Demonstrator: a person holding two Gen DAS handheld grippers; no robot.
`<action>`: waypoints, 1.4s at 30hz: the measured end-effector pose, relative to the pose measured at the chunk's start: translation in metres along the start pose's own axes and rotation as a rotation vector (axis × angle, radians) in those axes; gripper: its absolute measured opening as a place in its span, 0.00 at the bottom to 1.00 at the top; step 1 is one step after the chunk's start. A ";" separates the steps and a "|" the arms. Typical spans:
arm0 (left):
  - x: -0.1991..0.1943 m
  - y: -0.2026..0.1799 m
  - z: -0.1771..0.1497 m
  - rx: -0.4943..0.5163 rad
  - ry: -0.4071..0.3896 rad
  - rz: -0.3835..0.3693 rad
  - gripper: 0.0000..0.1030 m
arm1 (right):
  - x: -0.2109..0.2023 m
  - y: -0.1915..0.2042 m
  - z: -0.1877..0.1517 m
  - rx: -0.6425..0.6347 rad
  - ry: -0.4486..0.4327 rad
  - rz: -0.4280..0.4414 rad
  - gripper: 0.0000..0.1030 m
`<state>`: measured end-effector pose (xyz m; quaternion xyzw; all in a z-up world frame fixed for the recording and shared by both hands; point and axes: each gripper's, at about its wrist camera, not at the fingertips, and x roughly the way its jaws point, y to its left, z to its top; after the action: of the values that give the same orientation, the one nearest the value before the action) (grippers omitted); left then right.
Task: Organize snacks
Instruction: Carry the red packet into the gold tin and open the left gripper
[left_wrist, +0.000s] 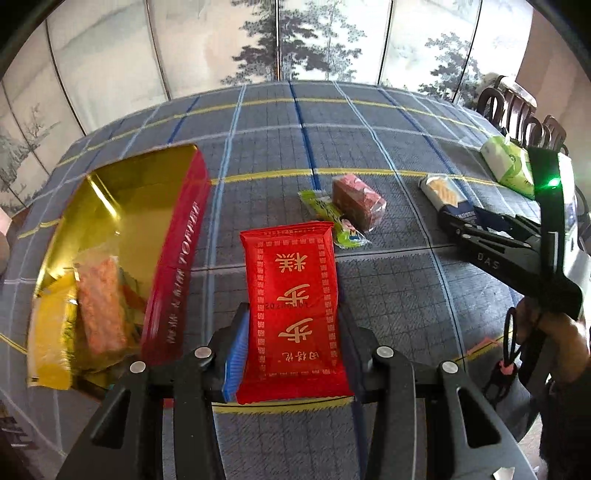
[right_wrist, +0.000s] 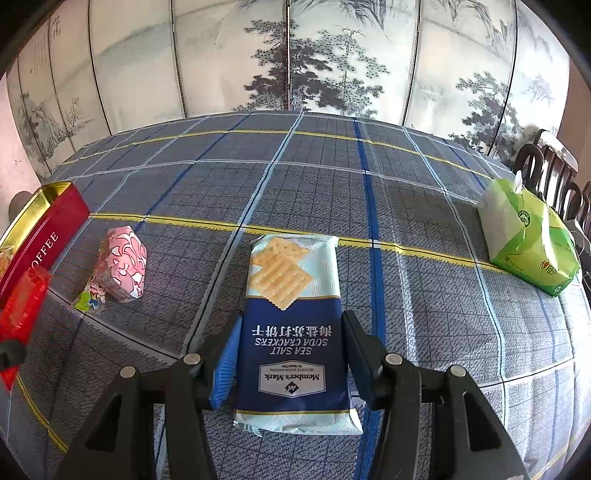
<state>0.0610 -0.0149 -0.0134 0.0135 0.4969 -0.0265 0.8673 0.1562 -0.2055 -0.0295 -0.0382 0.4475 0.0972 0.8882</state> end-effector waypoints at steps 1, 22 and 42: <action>-0.002 0.001 0.001 0.004 -0.005 0.002 0.40 | 0.000 0.000 0.000 0.000 0.000 0.000 0.52; -0.036 0.122 -0.001 -0.129 -0.049 0.129 0.40 | 0.000 0.001 0.000 -0.001 0.000 -0.001 0.52; -0.020 0.153 -0.013 -0.053 -0.039 0.170 0.41 | -0.001 0.000 0.001 0.000 0.000 -0.006 0.52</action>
<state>0.0486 0.1387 -0.0037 0.0323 0.4776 0.0601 0.8759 0.1563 -0.2056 -0.0285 -0.0395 0.4473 0.0944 0.8885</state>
